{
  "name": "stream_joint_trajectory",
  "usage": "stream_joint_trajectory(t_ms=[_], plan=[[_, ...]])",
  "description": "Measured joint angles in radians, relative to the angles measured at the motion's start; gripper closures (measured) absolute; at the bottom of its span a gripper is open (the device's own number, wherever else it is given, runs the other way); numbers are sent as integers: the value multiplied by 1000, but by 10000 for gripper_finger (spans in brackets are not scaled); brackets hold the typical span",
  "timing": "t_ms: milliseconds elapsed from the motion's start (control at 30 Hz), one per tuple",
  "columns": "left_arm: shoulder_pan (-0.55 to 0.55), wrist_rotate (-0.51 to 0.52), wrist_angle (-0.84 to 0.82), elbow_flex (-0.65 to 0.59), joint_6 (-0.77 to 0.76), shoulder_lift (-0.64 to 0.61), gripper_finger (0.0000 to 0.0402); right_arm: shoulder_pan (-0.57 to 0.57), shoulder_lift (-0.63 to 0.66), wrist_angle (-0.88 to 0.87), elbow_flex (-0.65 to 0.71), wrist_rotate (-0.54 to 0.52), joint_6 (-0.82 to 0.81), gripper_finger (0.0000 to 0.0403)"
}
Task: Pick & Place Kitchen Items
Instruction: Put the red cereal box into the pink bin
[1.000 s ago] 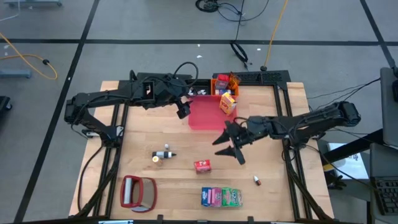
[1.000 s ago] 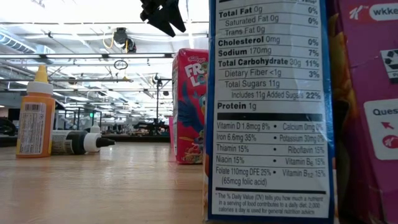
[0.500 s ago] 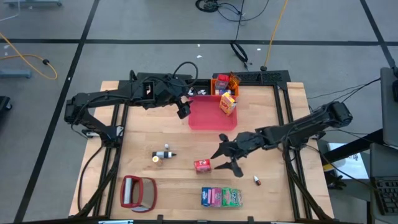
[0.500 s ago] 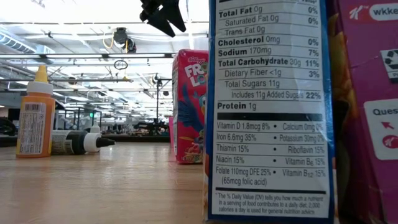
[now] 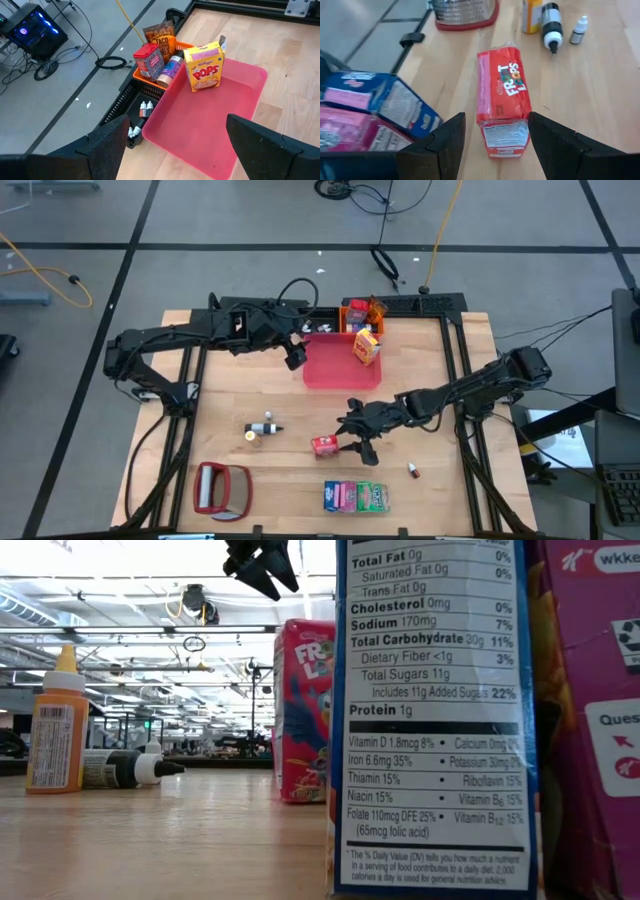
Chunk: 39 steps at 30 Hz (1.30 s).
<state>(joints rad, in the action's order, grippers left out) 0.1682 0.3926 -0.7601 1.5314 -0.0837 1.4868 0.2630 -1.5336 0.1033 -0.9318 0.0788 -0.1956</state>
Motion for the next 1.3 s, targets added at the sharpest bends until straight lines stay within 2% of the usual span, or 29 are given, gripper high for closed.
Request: stream_joint_trajectory(t_ms=[200, 567, 733, 1300], plan=[[2, 0, 0, 0, -9, 0, 66, -1, -1, -2, 0, -55, 39, 195], [2, 1, 0, 0, -31, 0, 66, 6, -1, 20, 0, -21, -6, 174], [2, 1, 0, 0, -37, 0, 66, 15, -1, 20, 0, -52, 30, 164], [1, 2, -22, -1, -122, 6, 66, 21, -9, 45, 0, -51, 58, 151]])
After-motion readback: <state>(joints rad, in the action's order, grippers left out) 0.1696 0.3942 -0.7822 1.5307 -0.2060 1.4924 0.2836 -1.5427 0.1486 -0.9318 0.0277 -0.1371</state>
